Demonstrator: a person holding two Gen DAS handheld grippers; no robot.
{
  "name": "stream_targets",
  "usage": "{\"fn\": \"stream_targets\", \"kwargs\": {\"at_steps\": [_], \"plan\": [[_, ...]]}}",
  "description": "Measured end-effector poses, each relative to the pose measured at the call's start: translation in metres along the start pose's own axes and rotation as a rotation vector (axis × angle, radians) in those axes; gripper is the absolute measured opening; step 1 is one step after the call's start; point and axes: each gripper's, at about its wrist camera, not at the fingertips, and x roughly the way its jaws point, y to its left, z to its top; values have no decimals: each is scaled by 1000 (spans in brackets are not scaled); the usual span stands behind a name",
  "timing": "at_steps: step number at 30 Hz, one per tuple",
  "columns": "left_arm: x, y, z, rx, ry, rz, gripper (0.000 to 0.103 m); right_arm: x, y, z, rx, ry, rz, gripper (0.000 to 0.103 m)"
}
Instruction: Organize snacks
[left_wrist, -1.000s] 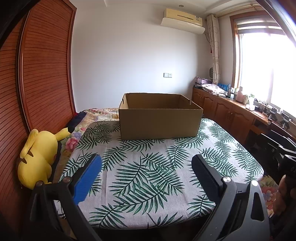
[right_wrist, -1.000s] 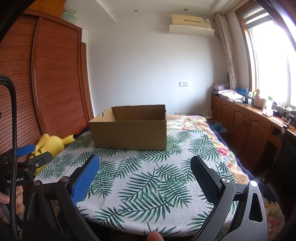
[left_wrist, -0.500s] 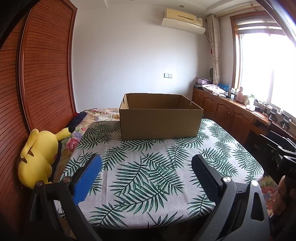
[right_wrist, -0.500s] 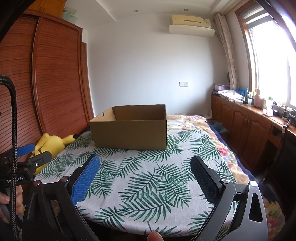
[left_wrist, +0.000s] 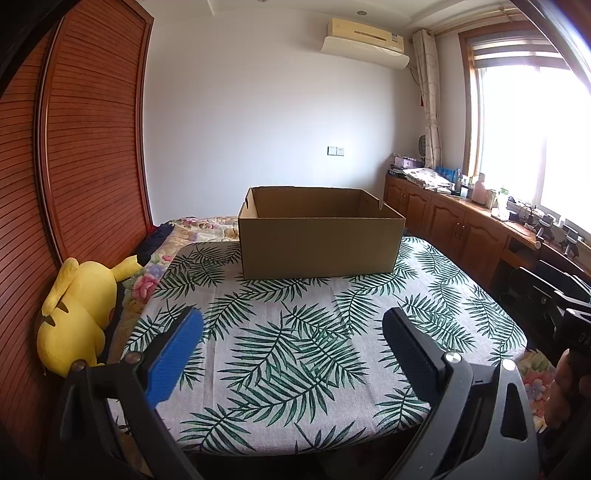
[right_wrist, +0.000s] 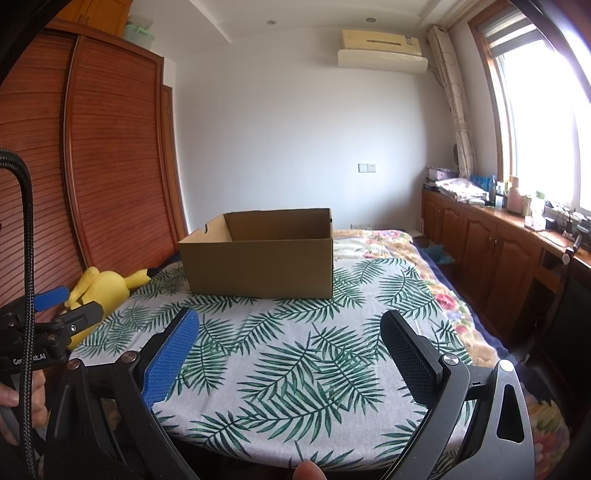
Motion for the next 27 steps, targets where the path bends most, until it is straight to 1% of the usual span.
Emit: {"fn": "stream_targets", "kwargs": {"at_steps": [27], "plan": [[-2,0,2,2,-4,-1,99,-1,0,0,-1,1,-4,100]]}}
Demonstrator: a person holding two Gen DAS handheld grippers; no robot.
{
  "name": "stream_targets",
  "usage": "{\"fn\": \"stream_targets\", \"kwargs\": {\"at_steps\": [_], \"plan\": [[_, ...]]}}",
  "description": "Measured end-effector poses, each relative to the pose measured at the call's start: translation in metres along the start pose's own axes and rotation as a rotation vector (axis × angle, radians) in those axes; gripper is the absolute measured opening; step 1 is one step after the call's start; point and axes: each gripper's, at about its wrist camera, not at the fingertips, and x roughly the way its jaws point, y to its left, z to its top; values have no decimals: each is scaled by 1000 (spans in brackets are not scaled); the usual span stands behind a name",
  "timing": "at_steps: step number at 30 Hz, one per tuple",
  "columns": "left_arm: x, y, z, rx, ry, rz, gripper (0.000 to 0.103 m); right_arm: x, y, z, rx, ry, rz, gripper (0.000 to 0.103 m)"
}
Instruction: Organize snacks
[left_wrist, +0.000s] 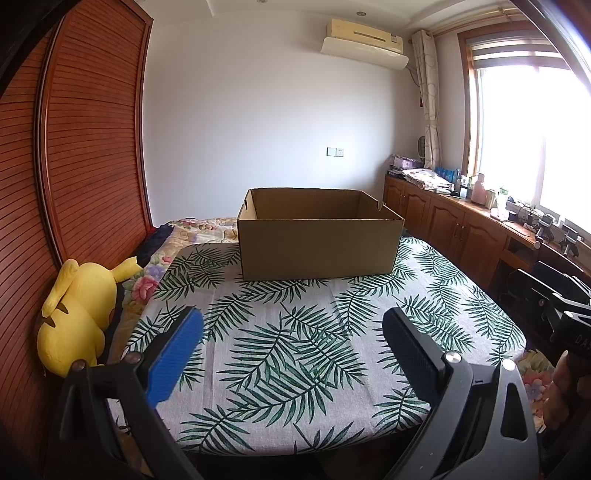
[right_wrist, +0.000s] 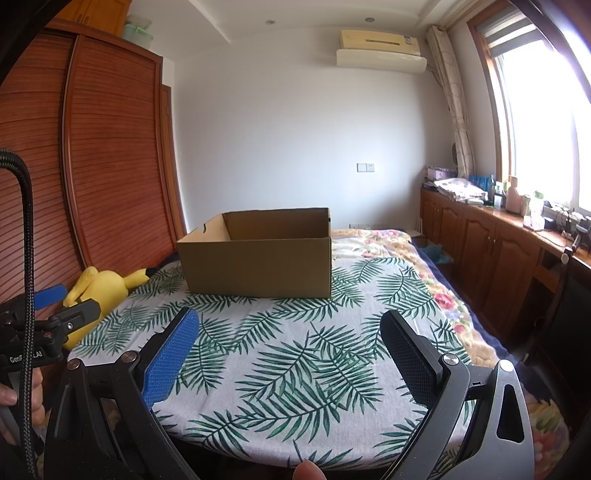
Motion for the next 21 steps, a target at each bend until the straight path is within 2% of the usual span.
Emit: {"fn": "stream_targets", "kwargs": {"at_steps": [21], "plan": [[-2,-1,2,3,-10,1,99,-1,1,2,-7,-9,-4,100]]}}
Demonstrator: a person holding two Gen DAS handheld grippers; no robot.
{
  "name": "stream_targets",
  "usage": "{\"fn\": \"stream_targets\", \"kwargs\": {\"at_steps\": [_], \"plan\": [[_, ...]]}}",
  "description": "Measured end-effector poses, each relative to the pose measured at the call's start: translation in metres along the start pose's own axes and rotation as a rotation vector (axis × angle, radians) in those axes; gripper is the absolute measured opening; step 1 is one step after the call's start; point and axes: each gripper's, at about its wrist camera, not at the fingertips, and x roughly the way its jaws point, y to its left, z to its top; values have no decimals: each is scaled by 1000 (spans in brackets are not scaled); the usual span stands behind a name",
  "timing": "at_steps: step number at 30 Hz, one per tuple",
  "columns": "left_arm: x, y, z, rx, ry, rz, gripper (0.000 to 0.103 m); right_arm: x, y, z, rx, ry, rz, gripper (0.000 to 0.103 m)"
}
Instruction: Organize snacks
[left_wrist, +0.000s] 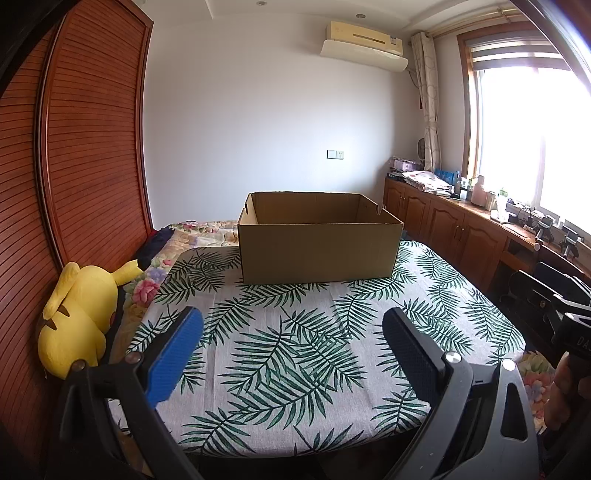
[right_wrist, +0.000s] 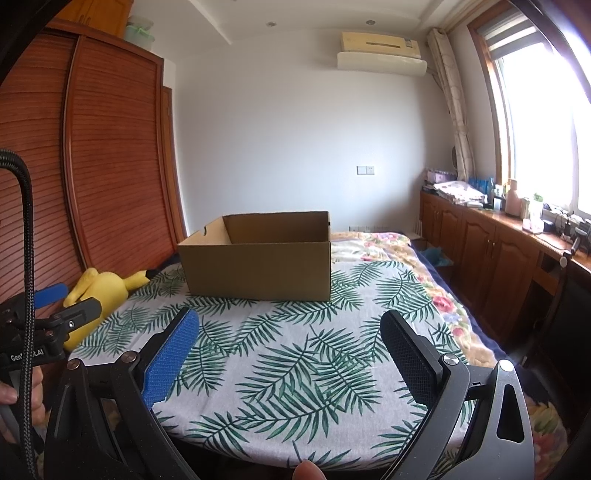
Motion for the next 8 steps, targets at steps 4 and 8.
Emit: {"fn": "stream_targets", "kwargs": {"at_steps": [4,8], "plan": [[-1,0,0,0,0,0,99,0,0,0,1,1,0,100],[0,0,0,-1,0,-1,99,0,0,0,2,-1,1,100]]}}
